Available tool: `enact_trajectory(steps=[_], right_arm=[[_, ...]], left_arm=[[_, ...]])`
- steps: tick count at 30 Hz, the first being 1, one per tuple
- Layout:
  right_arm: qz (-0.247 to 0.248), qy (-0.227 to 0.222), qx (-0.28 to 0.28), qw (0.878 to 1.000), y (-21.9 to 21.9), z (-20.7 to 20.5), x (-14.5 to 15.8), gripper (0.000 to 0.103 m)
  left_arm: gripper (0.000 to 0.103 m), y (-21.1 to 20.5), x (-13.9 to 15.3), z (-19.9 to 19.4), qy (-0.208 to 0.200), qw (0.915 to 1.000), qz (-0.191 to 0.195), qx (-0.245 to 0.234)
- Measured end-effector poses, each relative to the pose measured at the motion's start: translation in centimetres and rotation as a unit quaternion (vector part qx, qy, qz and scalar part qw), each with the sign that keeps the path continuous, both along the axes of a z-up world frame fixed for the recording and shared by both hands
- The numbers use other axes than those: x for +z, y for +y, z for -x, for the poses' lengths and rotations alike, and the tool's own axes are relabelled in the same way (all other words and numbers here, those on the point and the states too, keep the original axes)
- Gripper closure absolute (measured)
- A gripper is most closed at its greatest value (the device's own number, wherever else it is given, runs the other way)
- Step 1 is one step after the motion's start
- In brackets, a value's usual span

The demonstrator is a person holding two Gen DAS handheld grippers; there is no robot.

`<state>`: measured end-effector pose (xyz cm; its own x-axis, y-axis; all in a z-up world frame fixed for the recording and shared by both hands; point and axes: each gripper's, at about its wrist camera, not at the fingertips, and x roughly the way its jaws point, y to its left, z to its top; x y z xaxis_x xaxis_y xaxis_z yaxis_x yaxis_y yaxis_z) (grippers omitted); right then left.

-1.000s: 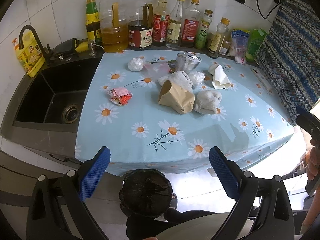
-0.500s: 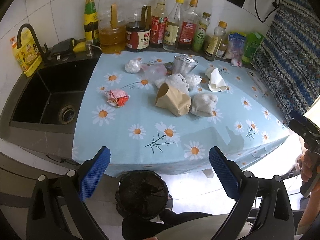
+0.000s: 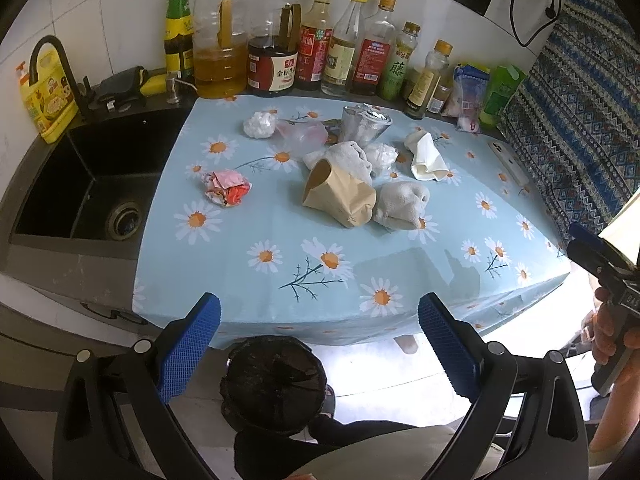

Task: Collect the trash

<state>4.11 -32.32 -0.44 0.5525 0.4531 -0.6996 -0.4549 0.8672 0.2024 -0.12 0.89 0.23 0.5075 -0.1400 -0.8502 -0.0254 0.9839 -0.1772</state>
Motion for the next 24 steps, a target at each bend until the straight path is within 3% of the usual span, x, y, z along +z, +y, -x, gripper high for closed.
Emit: enact_trajectory(steps=[24], right_arm=[[-0.026, 0.021, 0.008, 0.999, -0.07, -0.65, -0.87, 0.004]], left_arm=[[0.007, -0.52, -0.33, 0.15, 0.002, 1.0, -0.004, -0.002]])
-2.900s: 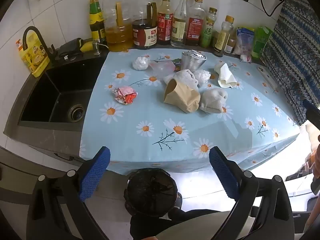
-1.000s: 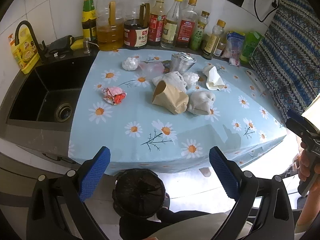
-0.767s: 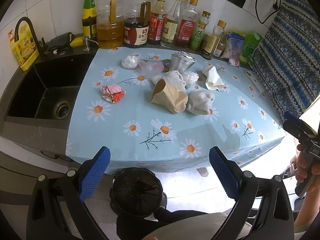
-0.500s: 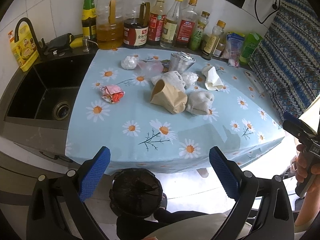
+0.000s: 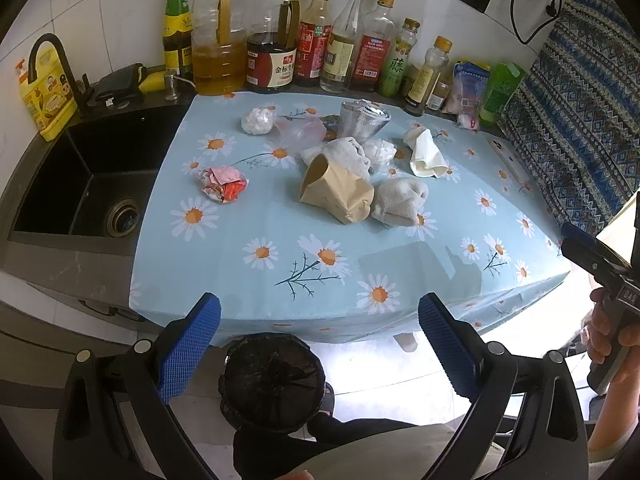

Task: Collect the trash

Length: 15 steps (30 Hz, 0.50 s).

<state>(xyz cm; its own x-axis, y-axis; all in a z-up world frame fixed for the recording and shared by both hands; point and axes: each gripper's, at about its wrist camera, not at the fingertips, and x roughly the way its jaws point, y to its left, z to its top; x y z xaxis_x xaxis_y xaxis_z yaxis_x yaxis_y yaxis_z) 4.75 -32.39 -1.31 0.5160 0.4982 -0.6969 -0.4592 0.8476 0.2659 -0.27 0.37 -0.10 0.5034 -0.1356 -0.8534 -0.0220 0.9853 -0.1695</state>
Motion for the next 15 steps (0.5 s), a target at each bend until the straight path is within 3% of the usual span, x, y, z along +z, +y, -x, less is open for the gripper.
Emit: enact_trajectory(steps=[15], right_arm=[[-0.004, 0.028, 0.03, 0.999, 2.6, -3.1, -2.3, 0.006]], left_arm=[[0.007, -0.8, -0.9, -2.3, 0.015, 0.9997, 0.008, -0.016]])
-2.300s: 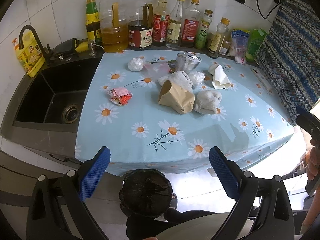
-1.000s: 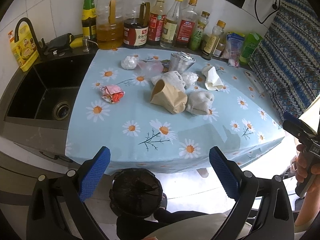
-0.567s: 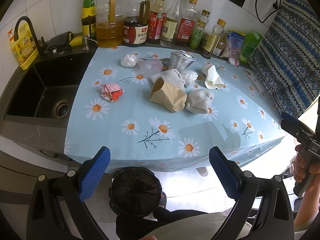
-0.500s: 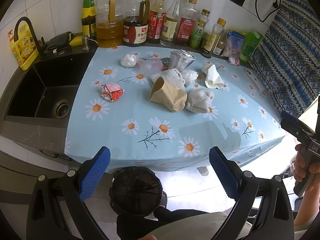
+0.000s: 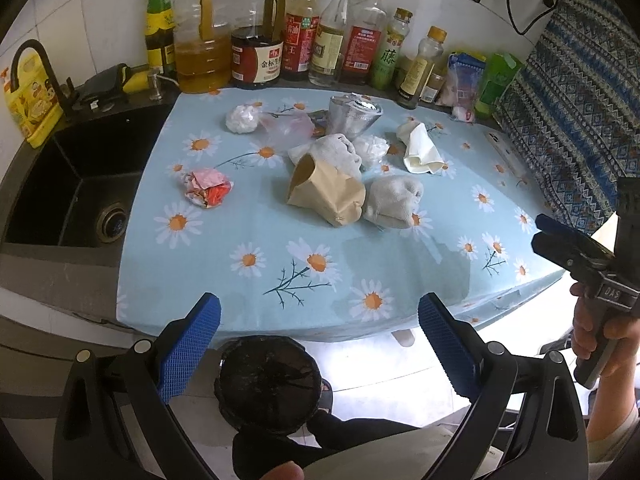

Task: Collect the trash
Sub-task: 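Grasp the tan paper bag with the left tool while the right tool grasps the white mesh cloth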

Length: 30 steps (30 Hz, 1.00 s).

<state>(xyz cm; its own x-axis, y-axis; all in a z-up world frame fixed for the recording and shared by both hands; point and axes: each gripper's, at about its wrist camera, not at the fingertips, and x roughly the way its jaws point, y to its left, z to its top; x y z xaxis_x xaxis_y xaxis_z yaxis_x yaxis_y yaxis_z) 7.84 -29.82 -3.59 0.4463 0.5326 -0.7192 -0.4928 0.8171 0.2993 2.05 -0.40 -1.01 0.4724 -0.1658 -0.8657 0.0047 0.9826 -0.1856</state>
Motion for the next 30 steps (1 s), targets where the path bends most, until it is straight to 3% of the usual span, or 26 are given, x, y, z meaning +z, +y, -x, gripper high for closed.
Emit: enact_trajectory(steps=[10, 19, 30], right_arm=[[-0.013, 0.028, 0.022, 0.999, 2.5, -4.0, -2.4, 0.007], [-0.015, 0.064, 0.031, 0.997, 4.8, -8.6, -5.7, 0.008], [-0.031, 0.109, 0.036, 0.993, 6.1, -11.9, -8.7, 0.029]], left_arm=[[0.007, -0.3, -2.2, -4.0, 0.025, 0.9996, 0.004, -0.013], [0.007, -1.5, -4.6, -10.0, 0.043, 0.9976, -0.032, -0.045], [0.007, -3.2, -7.8, -14.3, 0.066, 0.9936, -0.062, -0.067]])
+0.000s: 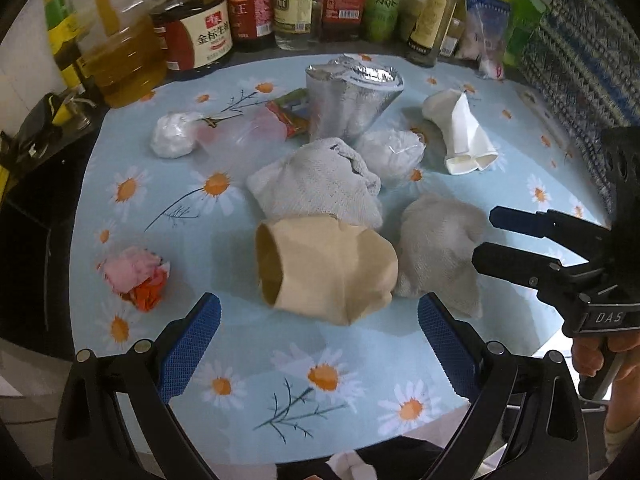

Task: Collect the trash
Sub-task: 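Grasp the tan paper bag with the left tool while the right tool grasps the white mesh cloth, then carry both items down to the black bin and open both tools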

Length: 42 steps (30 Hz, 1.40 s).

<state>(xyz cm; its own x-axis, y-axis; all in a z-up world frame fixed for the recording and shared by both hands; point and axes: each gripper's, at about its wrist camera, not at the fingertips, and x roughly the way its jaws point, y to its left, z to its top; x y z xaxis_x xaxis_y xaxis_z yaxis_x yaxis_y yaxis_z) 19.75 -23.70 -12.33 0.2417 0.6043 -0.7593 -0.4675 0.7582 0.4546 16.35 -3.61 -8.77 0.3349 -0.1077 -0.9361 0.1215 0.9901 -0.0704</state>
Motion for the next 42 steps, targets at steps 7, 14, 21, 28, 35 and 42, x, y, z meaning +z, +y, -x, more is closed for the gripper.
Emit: enact_trajectory(steps=[7, 14, 21, 28, 35, 42], right_arm=[[-0.009, 0.018, 0.013, 1.0, 0.7, -1.3, -1.3, 0.057], [-0.023, 0.014, 0.006, 1.0, -0.4, -1.2, -1.3, 0.083], [-0.019, -0.008, -0.01, 1.0, -2.1, -0.6, 0.3, 0.083], [-0.022, -0.016, -0.028, 0.999, -3.4, 0.2, 1.3, 0.083], [-0.019, -0.017, -0.036, 0.999, -3.9, 1.3, 1.8, 0.083], [-0.018, -0.026, -0.031, 0.999, -3.2, 3.1, 2.9, 0.083]], left_arm=[[0.007, -0.8, -0.9, -1.3, 0.008, 0.9997, -0.022, -0.006], [0.007, -1.1, -1.8, -2.3, 0.017, 0.9991, -0.038, -0.008], [0.008, -1.6, -1.9, -2.9, 0.019, 0.9984, -0.053, -0.008], [0.029, -2.1, -2.5, -3.1, 0.016, 0.9967, -0.077, -0.02], [0.032, -1.5, -1.7, -2.3, 0.006, 0.998, -0.062, -0.009], [0.032, -0.3, 0.0, 0.2, -0.01, 0.9991, -0.04, 0.007]])
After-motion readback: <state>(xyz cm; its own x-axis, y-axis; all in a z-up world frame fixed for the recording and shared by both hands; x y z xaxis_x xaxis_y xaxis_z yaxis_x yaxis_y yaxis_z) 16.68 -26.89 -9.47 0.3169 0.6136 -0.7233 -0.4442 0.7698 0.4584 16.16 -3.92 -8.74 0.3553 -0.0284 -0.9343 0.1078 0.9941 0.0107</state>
